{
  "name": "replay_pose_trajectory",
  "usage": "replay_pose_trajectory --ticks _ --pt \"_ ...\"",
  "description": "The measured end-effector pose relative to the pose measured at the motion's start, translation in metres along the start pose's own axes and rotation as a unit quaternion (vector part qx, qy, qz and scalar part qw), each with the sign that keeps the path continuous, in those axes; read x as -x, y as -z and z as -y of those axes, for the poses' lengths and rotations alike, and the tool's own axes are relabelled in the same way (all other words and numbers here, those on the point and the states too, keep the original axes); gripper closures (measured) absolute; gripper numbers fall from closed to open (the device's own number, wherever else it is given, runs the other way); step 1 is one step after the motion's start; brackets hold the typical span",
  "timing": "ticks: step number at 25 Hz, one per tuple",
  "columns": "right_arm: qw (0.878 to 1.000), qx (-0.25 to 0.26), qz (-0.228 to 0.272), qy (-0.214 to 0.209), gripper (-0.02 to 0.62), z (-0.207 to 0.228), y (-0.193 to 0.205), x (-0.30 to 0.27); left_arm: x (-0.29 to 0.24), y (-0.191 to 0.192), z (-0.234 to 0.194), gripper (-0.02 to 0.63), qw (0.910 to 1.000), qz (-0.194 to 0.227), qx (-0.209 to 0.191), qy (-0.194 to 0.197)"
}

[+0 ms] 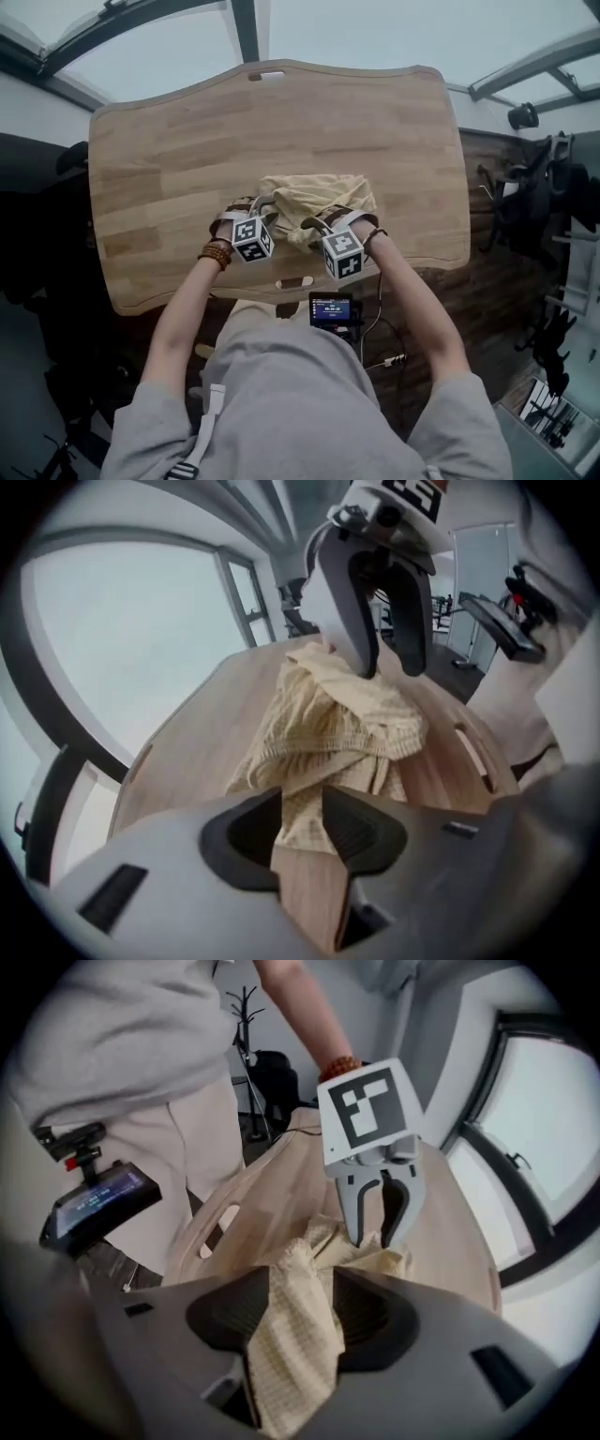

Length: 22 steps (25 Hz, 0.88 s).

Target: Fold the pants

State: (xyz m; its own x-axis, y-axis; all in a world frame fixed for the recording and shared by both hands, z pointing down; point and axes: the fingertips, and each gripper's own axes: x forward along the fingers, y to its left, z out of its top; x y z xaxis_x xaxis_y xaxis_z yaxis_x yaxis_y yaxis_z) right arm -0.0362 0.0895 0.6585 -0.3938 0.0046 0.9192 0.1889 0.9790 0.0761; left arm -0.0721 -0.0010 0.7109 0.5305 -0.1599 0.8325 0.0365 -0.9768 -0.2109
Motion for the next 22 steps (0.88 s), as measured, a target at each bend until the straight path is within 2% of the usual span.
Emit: replay_pose_trajectory --ticks 3,4,5,8,11,14,18,20,22 --pt "0.999 0.017 -0.010 -0.051 0.398 -0.002 0.002 -0.032 -0.005 0.002 0.001 0.466 0.9995 -0.027 -0.005 -0.017" --pt "0.998 0.017 -0.004 -0.059 0.507 -0.003 0.001 -0.033 -0.006 -0.001 0.001 0.467 0.9992 -0.030 -0.012 -0.021" --pt "0.998 0.013 0.010 -0.064 0.576 -0.004 -0.003 -0.029 -0.008 -0.004 0.000 0.466 0.9989 -0.032 -0.025 -0.025" --pt "0.993 -0.036 0.094 -0.063 0.578 -0.002 -0.022 0.018 -0.013 -0.011 0.004 0.467 0.9952 -0.032 -0.088 -0.029" --pt "0.982 -0.077 0.172 -0.022 0.580 0.015 -0.028 0.079 -0.022 -0.006 0.015 0.466 0.9904 -0.049 -0.129 -0.011" --pt "0.970 -0.104 0.221 0.015 0.580 0.031 -0.019 0.129 -0.029 -0.007 0.012 0.466 0.9926 -0.061 -0.102 -0.026" --pt "0.948 -0.149 0.276 0.048 0.580 0.058 -0.004 0.173 -0.028 -0.025 0.003 0.483 0.9933 -0.043 -0.077 -0.075" --pt "0.940 -0.168 0.291 0.061 0.580 0.071 0.004 0.186 -0.024 -0.035 0.001 0.578 0.9925 -0.031 -0.069 -0.096" --pt "0.937 -0.176 0.290 0.080 0.580 0.083 0.013 0.190 -0.009 -0.043 0.000 0.584 0.9934 -0.014 -0.031 -0.110"
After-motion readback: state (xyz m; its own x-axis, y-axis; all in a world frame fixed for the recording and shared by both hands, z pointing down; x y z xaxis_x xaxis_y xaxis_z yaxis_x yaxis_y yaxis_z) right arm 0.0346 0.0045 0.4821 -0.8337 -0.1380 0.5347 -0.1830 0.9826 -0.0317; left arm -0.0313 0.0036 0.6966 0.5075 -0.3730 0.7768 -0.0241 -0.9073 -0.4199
